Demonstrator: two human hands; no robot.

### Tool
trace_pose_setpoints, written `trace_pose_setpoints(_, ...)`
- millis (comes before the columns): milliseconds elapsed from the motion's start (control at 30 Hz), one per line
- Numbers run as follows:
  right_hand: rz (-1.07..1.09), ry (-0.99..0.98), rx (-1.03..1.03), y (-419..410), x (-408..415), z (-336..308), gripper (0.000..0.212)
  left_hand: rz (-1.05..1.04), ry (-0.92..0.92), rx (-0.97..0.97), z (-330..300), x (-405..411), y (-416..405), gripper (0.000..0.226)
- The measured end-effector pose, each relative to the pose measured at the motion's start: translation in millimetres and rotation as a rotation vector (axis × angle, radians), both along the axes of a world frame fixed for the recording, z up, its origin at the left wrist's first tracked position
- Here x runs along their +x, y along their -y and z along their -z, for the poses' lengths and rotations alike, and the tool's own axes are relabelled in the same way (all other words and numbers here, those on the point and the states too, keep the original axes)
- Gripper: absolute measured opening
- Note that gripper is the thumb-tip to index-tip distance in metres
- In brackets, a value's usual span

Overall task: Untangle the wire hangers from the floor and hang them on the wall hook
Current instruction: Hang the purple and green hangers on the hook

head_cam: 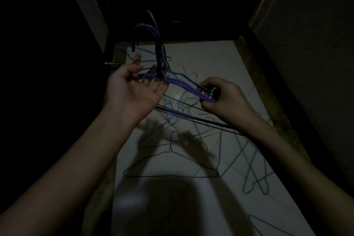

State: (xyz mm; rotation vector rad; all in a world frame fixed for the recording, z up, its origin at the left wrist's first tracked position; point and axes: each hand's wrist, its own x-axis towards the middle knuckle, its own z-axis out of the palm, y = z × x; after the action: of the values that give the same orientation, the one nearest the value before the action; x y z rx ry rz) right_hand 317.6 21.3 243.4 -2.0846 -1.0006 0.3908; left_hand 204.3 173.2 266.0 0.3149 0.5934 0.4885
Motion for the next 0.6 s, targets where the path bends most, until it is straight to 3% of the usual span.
trace_pose_setpoints(267,-0.104,0.010,-0.004,5,19,-252,0.026,-0.025,0.095,0.006,-246,-3,1,0.058)
trace_pose_setpoints(433,-0.157,0.055,0.053,0,28,-423,0.021,-0.025,0.081,0.078,-415,-9,-2,0.054)
trace_pose_setpoints(600,-0.217,0.134,0.061,-2,34,-564,0.023,-0.060,0.141,0.117,-559,-23,1,0.085)
